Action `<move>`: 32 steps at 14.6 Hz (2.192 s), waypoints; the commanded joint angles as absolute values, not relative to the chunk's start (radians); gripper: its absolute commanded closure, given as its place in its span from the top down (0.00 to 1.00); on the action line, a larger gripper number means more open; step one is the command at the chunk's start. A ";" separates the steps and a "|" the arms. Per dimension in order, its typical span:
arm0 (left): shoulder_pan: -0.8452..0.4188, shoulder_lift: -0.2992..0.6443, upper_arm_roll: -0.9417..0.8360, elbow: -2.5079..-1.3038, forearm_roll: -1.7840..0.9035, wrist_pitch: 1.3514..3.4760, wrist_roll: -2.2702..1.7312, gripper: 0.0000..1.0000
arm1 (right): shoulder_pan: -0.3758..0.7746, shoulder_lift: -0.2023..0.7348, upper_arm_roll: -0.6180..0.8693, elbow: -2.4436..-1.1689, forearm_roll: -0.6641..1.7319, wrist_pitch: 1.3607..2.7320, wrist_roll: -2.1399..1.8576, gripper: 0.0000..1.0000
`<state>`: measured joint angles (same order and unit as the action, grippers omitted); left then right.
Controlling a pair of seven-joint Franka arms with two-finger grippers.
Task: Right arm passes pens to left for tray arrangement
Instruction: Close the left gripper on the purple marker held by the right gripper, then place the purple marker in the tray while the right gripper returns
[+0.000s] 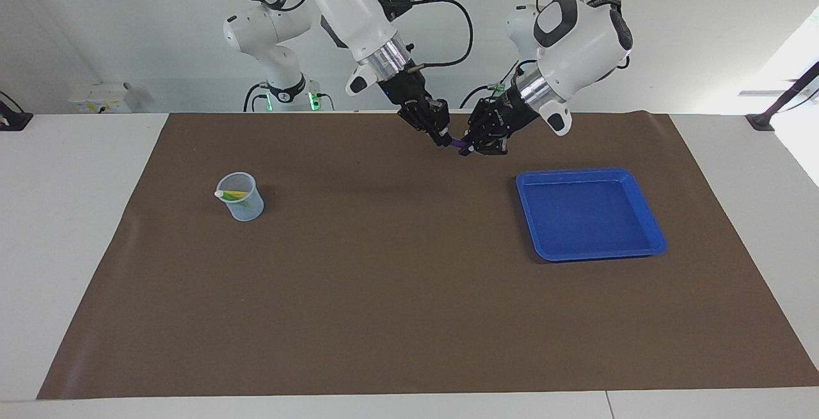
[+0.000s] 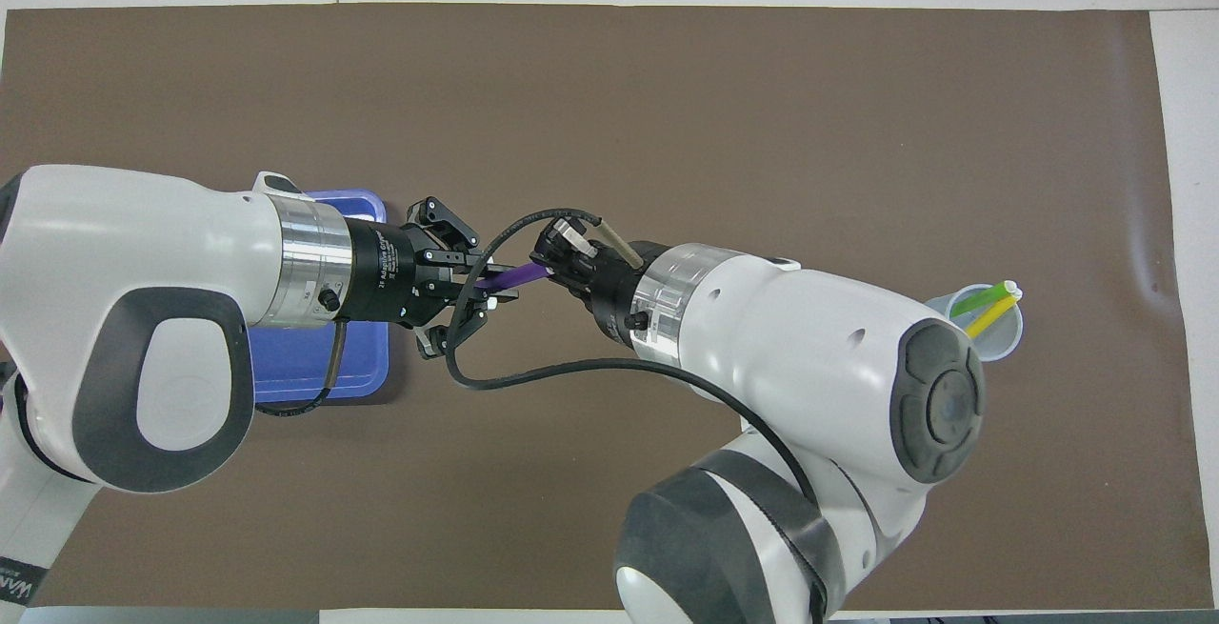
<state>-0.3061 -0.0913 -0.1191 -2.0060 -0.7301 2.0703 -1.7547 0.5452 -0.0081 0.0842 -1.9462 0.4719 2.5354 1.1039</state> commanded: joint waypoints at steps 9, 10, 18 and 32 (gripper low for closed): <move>-0.267 -0.112 -0.114 -2.023 -0.644 2.053 -1.584 0.00 | 0.271 -0.058 0.075 -1.944 0.479 2.070 0.346 1.00; -0.243 -0.112 -0.114 -2.025 -0.643 2.046 -1.531 0.00 | 0.211 -0.060 0.075 -1.944 0.476 2.027 0.239 1.00; -0.106 -0.080 -0.114 -2.068 -0.428 1.973 -0.862 0.00 | -0.106 0.082 0.078 -1.812 0.197 1.847 -0.732 1.00; -0.020 0.100 -0.114 -2.224 -0.094 2.218 -0.006 0.00 | -0.210 0.060 0.075 -2.057 0.132 1.974 -1.364 0.78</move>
